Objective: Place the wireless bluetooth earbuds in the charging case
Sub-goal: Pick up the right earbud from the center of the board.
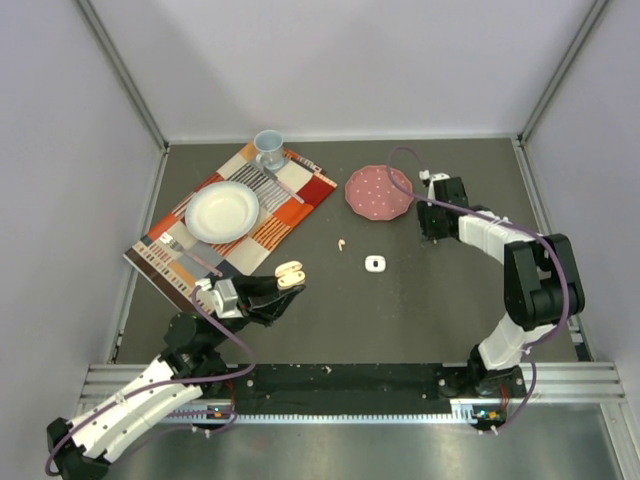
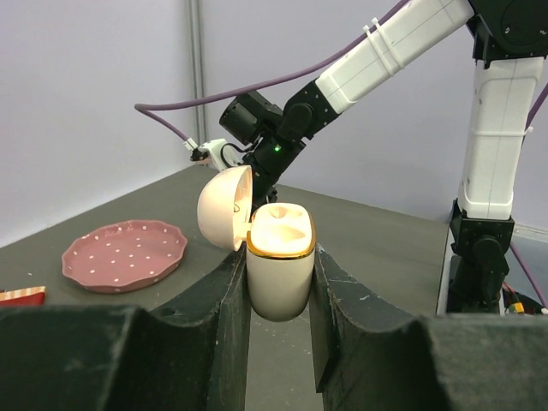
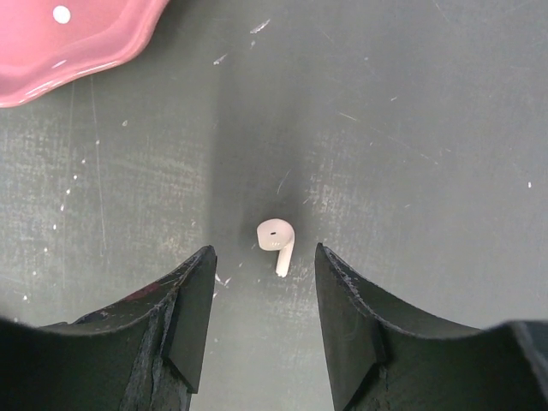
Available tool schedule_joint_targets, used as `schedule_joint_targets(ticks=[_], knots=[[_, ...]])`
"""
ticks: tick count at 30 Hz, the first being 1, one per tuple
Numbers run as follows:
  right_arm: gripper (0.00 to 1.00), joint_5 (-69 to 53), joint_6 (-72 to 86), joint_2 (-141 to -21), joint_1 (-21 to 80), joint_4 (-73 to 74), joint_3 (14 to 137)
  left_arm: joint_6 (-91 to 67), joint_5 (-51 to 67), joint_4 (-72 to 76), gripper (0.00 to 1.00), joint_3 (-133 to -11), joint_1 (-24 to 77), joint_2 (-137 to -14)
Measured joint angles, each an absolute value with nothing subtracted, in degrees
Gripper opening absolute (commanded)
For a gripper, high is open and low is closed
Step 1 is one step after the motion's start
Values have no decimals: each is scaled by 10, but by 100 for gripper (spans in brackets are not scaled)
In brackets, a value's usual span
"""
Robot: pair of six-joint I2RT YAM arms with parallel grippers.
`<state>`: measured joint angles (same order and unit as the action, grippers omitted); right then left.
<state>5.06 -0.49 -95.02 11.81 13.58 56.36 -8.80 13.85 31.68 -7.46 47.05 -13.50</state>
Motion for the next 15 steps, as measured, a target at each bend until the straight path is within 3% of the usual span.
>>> schedule_joint_targets(ticks=[15], knots=[[49, 29, -5, -970, 101, 117, 564, -89, 125, 311, 0, -84, 470, -136]])
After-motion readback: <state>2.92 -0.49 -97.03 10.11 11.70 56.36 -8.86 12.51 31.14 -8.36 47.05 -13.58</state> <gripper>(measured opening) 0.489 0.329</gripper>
